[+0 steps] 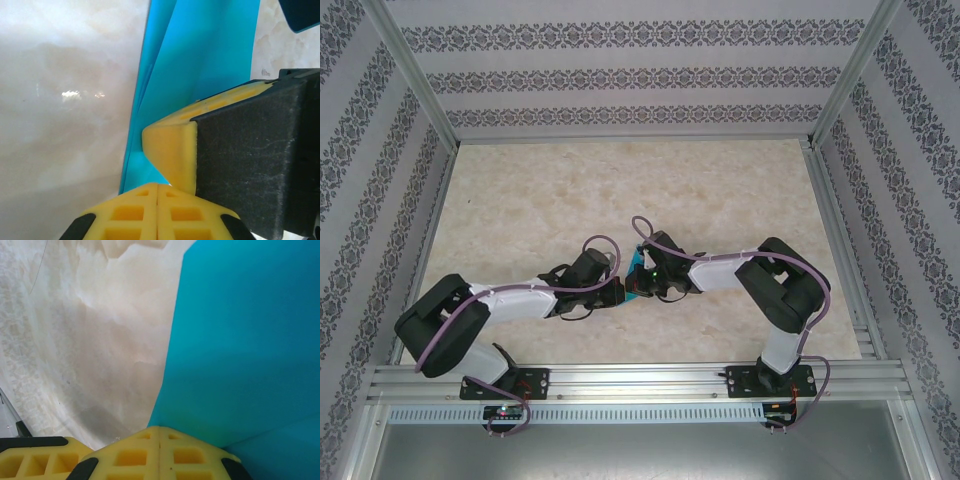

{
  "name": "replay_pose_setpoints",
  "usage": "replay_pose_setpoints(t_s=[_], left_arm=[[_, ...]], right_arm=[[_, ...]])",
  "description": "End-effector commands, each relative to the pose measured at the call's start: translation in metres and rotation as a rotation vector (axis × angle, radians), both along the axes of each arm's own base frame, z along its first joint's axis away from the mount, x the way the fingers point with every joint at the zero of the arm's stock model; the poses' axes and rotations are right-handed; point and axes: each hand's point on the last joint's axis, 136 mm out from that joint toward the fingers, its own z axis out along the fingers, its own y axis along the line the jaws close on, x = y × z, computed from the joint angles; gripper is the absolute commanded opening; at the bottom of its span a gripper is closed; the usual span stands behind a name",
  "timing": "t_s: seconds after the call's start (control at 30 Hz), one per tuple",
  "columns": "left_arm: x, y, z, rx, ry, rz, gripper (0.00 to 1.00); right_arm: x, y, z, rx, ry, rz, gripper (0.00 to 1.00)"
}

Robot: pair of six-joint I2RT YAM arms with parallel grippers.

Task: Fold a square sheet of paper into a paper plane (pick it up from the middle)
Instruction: Fourth fold the wing at the center of the table.

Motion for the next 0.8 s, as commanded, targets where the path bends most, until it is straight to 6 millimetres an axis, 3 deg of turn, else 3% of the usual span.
replay_pose_setpoints(t_s=[0.0, 0.33, 0.53, 0.63, 0.77], left_arm=[[-0.006, 0.003, -0.018, 0.019, 0.047, 0.003, 0.05], [-0.029, 0.021, -0.037, 0.060, 0.116, -0.001, 0.00], [-0.030, 0.026, -0.038, 0.097, 0.116, -0.003, 0.00], [-0.028, 0.024, -0.033, 0.085, 0.105, -0.010, 0.00], [-0.016, 0.007, -0.004, -0.015, 0.027, -0.018, 0.00]], right_arm=[[-0.005, -0.009, -0.018, -0.046, 0.029, -0.015, 0.00], [0.001, -0.017, -0.019, -0.039, 0.036, -0.033, 0.00], [0.003, -0.020, -0.019, -0.041, 0.038, -0.040, 0.00], [0.003, -0.021, -0.020, -0.042, 0.039, -0.039, 0.00], [0.002, -0.020, -0.020, -0.039, 0.047, -0.033, 0.00]])
